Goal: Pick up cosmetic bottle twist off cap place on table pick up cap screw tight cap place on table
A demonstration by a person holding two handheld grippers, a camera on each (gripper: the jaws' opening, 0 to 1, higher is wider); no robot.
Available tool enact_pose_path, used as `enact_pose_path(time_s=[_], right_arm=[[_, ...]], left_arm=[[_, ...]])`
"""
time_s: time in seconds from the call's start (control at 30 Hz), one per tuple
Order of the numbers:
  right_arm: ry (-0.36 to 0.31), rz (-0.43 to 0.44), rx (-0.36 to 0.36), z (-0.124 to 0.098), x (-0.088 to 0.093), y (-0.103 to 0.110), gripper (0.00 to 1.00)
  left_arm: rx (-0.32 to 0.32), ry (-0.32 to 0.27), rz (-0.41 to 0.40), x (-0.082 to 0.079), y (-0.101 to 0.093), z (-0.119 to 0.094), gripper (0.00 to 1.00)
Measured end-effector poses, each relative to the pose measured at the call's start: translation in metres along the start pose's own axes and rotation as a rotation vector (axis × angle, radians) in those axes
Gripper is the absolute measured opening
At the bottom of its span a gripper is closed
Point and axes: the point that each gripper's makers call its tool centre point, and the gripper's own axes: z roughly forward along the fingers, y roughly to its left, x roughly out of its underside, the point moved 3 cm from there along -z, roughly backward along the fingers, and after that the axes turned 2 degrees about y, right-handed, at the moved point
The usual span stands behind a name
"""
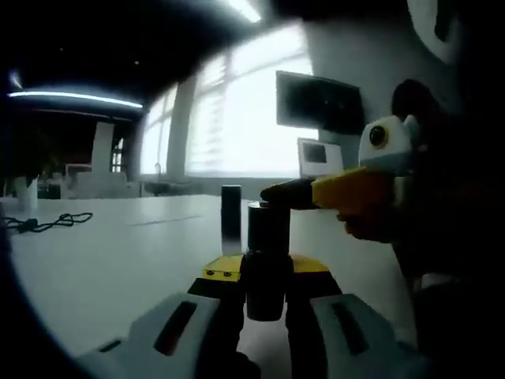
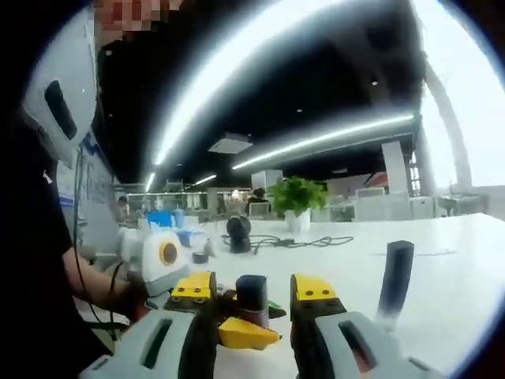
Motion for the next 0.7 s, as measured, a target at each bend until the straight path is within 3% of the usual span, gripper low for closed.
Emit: enact_pose_path(time_s=[0.17,0.43,0.53,0.7], right_arm=[[0.015,-0.075,-0.127,-0.007,-0.003,0.007,0.32],[0.029,-0.063,-0.279,-0.014,-0.006,0.01,0.28],[0.037,-0.02,-0.371,-0.019,-0.009,0.017,0.25],[0.065,-0.047,-0.428,-0.02,-0.006,0.016,0.24]], left_arm=[[0.086,0.002,-0.036,-0.002,-0.013,-0.001,0.09],[0.204,-0.002,-0.05,-0.005,-0.036,-0.003,0.09],[0.237,-0.003,-0.053,-0.006,-0.041,-0.004,0.09],[0.278,-0.003,-0.053,-0.009,-0.046,-0.006,0.09]])
